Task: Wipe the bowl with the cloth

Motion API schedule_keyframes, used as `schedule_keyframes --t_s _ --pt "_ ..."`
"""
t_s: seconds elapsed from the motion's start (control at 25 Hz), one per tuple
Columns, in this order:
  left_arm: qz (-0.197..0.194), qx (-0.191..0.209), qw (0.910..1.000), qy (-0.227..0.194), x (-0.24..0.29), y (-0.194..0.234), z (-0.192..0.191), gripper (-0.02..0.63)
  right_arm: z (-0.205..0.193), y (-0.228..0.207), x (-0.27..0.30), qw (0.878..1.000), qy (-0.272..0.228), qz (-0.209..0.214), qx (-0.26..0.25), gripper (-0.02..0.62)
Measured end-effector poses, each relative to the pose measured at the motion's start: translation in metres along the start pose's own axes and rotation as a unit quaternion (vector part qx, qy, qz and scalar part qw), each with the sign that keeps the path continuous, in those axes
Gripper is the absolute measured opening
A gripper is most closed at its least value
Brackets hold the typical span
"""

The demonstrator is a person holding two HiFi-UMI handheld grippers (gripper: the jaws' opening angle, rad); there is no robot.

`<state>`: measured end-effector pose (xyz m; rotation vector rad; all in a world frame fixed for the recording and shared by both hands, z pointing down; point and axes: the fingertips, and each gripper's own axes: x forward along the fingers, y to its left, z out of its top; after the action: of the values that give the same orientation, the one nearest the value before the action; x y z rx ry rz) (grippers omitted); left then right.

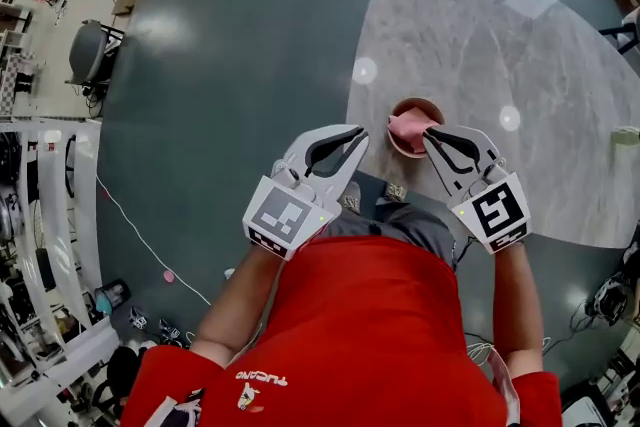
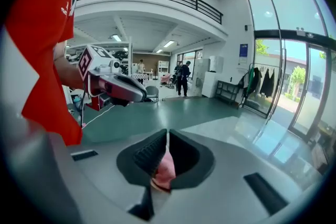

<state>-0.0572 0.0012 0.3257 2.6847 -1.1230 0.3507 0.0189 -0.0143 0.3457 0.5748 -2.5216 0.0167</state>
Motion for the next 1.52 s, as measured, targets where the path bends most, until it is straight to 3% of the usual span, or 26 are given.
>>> schedule_keyframes --t_s 0.32,0.48,0.6,0.76,0.96,1.2,1.36,1.52 --pt "0.028 -0.009 0.9990 0.035 0.033 0.003 -0.005 0.009 -0.016 -0.009 0.017 0.996 0.022 0.065 -0.057 0.003" --pt "0.022 0.011 0.9986 0.047 0.045 -0.005 -0.009 0.043 -0.022 -0.012 0.019 0.992 0.030 0.091 -0.080 0.006" --pt "0.005 0.041 0.9969 0.066 0.054 -0.010 -0.022 0.101 -0.028 -0.013 0.025 0.988 0.042 0.111 -0.104 0.066" --pt "-0.031 0.073 0.9920 0.098 0.062 -0.016 -0.045 0.192 -0.035 -0.009 0.036 0.981 0.064 0.129 -0.131 0.083" --pt "-0.080 0.108 0.9819 0.134 0.074 -0.025 -0.072 0.337 -0.045 -0.008 0.046 0.975 0.100 0.145 -0.133 0.107" --pt "-0.138 0.141 0.9688 0.149 0.088 -0.032 -0.094 0.520 -0.053 -0.007 0.053 0.971 0.136 0.155 -0.121 0.137" --pt "-0.171 0.151 0.9606 0.159 0.096 -0.034 -0.109 0.578 -0.059 -0.006 0.056 0.969 0.153 0.158 -0.114 0.158" --pt "-0.191 0.166 0.9511 0.177 0.106 -0.034 -0.129 0.586 -0.073 0.000 0.059 0.962 0.185 0.169 -0.113 0.178"
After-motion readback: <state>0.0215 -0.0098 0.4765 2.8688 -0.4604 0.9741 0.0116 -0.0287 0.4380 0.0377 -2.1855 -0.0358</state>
